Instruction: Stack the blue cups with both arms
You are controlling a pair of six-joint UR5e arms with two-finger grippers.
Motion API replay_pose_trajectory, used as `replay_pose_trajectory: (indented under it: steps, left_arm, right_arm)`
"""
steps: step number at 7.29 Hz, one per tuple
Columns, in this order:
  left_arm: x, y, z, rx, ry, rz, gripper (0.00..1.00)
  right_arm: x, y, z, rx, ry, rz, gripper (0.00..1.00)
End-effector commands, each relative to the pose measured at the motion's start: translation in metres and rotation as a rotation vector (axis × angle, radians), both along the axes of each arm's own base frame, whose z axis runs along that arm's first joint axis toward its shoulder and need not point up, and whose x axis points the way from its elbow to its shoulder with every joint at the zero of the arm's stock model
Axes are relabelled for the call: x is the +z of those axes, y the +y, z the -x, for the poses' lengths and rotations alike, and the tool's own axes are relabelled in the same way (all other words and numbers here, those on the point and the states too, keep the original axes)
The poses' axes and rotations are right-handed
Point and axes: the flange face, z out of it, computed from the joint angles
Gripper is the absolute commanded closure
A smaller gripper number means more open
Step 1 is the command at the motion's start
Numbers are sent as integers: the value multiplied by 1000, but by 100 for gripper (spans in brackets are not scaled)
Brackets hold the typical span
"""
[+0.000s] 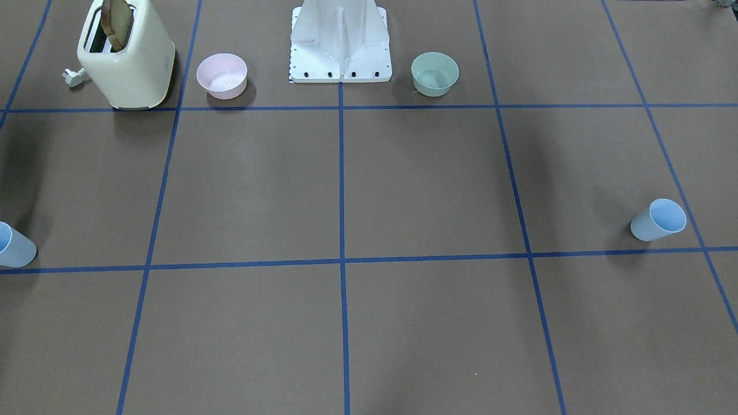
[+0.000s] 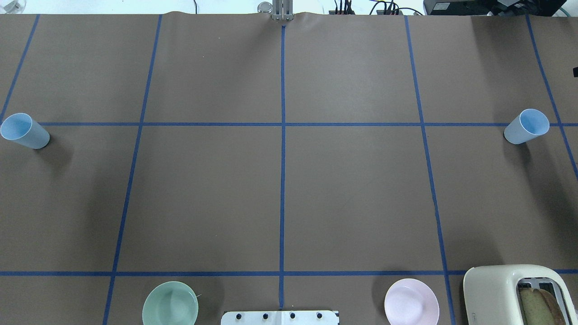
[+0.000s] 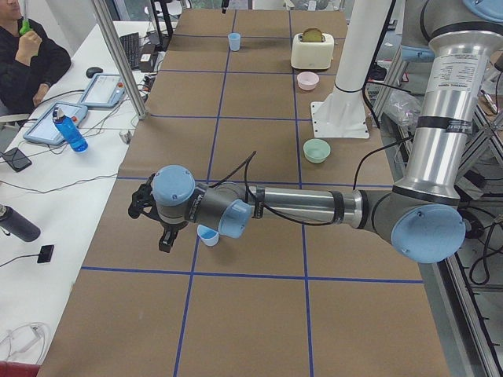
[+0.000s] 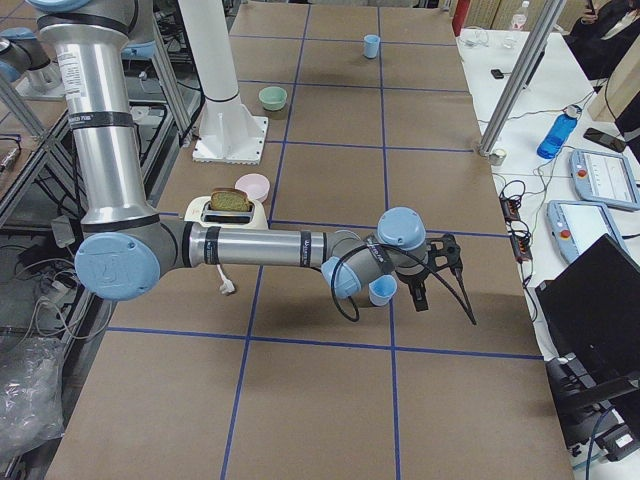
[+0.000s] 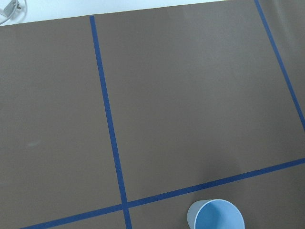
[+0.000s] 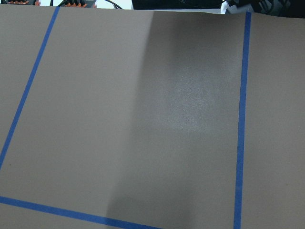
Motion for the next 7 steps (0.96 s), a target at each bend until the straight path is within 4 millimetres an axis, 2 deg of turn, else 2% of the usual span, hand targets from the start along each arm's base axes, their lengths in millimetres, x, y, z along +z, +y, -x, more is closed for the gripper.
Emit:
replay_pose_trajectory:
  steps: [1,2,3,5,6,7]
  left_arm:
    - [0,0,0,-1,0,0,2]
    - [1,0,0,2,-1,0,2]
    - [3,-1,-2,3,-2,7,2]
    - [2,-13,-48,64,-4,28,2]
    - [-8,-23,-70,67,-22,39,2]
    - [-2,-26,-87,75,-61,20,2]
  right_arm:
    - [-2,-5,1,0,1,-3,0]
    - [-1,-8,2,12,24,-8,0]
    - [9,-5,1,33,62,1,0]
    - [28,25,2,-3,11,40,0]
    - [33,46,2,-15,-14,53,0]
    - [16,56,1,18,-37,63,0]
